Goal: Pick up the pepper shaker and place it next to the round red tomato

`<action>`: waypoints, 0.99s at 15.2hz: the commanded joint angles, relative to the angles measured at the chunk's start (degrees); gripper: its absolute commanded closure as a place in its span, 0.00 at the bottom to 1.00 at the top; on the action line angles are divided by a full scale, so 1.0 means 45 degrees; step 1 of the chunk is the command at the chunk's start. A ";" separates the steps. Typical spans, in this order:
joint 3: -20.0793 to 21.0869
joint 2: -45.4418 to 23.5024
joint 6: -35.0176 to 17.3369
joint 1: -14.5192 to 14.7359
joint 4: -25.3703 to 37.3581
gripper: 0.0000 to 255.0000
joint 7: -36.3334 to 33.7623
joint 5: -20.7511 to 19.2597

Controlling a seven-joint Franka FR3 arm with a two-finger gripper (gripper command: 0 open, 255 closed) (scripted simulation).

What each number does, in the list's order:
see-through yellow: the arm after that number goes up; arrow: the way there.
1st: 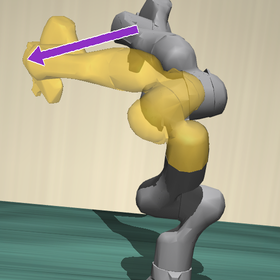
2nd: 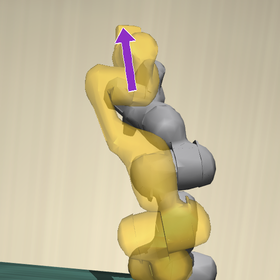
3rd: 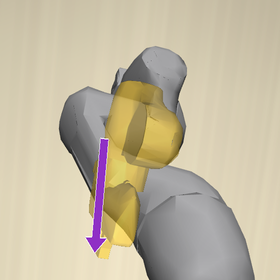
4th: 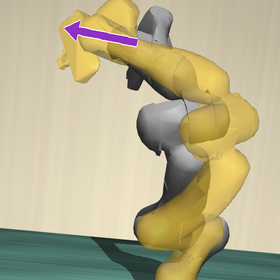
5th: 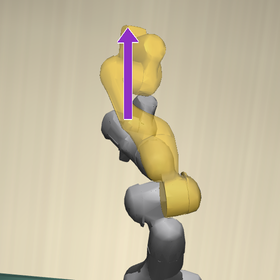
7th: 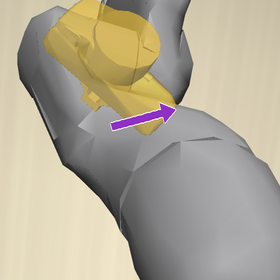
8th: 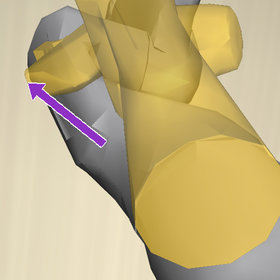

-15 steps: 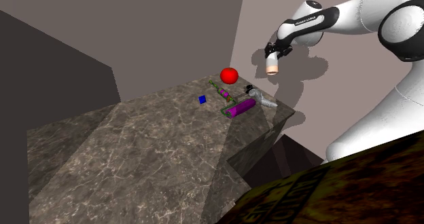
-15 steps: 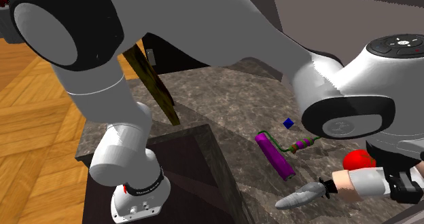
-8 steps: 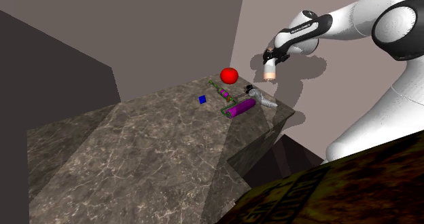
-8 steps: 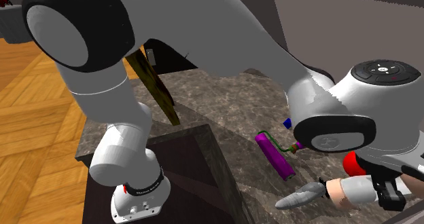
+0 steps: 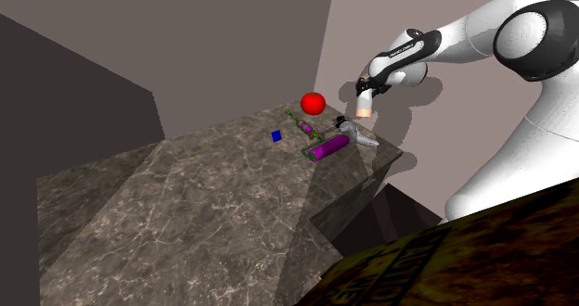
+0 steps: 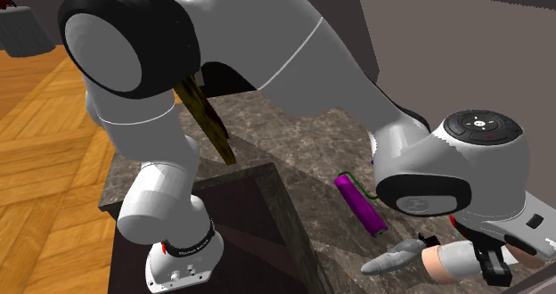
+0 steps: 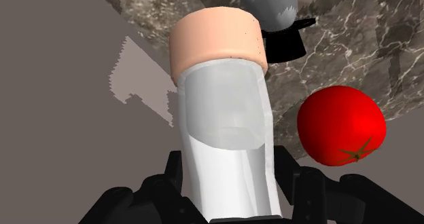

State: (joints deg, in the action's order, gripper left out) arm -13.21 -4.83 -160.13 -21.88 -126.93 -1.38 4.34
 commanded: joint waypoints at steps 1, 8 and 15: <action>0.0034 -0.0201 -0.0304 -0.0019 -0.0099 1.00 0.0115 0.0154; 0.0286 -0.1028 -0.1413 -0.0180 -0.0406 1.00 0.0678 0.0877; 0.0789 -0.1909 -0.2438 -0.0548 -0.0557 1.00 0.1348 0.1698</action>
State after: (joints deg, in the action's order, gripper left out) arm -9.96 -12.91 -170.50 -24.19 -129.39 4.43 11.59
